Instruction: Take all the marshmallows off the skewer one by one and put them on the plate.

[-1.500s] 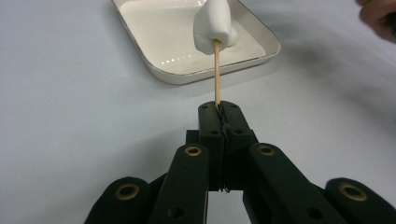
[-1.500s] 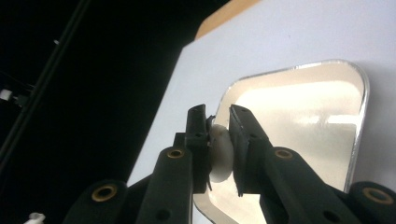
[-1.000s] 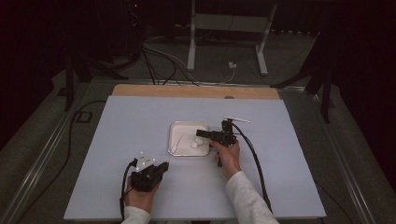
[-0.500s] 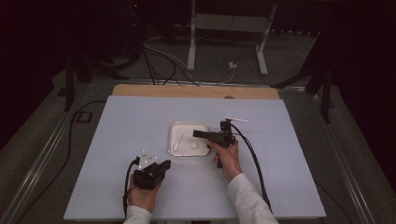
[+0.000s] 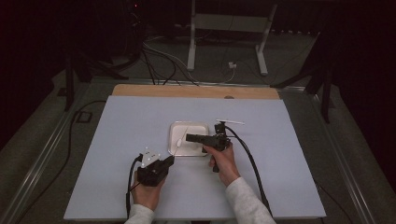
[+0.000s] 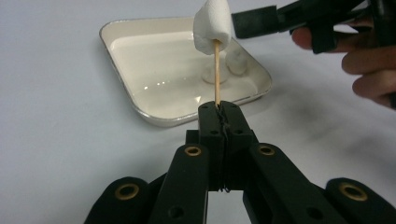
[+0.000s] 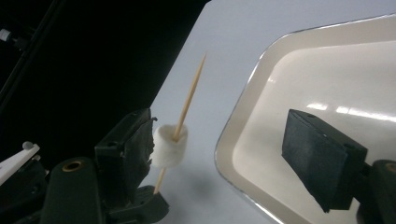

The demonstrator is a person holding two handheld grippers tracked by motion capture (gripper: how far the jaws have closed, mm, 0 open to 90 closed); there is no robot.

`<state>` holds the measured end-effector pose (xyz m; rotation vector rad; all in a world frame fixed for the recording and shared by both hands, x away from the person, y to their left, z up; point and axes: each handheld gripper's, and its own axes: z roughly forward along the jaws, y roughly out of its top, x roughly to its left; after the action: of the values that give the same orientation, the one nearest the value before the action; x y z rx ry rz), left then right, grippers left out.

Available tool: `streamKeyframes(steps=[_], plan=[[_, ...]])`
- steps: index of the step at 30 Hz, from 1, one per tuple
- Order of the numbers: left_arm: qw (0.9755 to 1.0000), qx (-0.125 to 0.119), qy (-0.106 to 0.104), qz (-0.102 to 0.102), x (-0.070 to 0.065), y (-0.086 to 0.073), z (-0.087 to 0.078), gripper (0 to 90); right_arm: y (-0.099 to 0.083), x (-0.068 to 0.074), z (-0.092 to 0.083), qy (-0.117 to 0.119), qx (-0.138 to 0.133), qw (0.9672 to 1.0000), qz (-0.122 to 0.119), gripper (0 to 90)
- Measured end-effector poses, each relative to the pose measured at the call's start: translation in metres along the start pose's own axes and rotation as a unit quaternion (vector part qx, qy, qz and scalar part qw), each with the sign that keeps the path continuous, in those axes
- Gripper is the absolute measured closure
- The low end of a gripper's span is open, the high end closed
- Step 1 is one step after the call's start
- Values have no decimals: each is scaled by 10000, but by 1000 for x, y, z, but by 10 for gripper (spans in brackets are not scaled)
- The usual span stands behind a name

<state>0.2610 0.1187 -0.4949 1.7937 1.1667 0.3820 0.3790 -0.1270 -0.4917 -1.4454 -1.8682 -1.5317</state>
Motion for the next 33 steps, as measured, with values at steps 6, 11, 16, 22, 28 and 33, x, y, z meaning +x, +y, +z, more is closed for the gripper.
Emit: streamKeyframes(steps=[6,11,16,22,28,33], plan=[[9999,-76,-3,-72,2,2,3,900,-3,4,5,153,38,9999,49,297],[9998,-148,-5,-112,2,4,6,900,-5,6,8,277,101,9995,96,344],[9997,-224,-31,-117,2,5,9,900,-7,7,9,331,137,9993,105,388],[9995,-284,-49,-145,2,6,11,900,-8,7,11,362,182,9991,141,443],[9992,-360,-34,-173,3,6,11,900,-10,6,14,420,260,9986,209,502],[9989,-406,-96,-207,3,6,12,900,-13,7,20,574,289,9976,273,551]])
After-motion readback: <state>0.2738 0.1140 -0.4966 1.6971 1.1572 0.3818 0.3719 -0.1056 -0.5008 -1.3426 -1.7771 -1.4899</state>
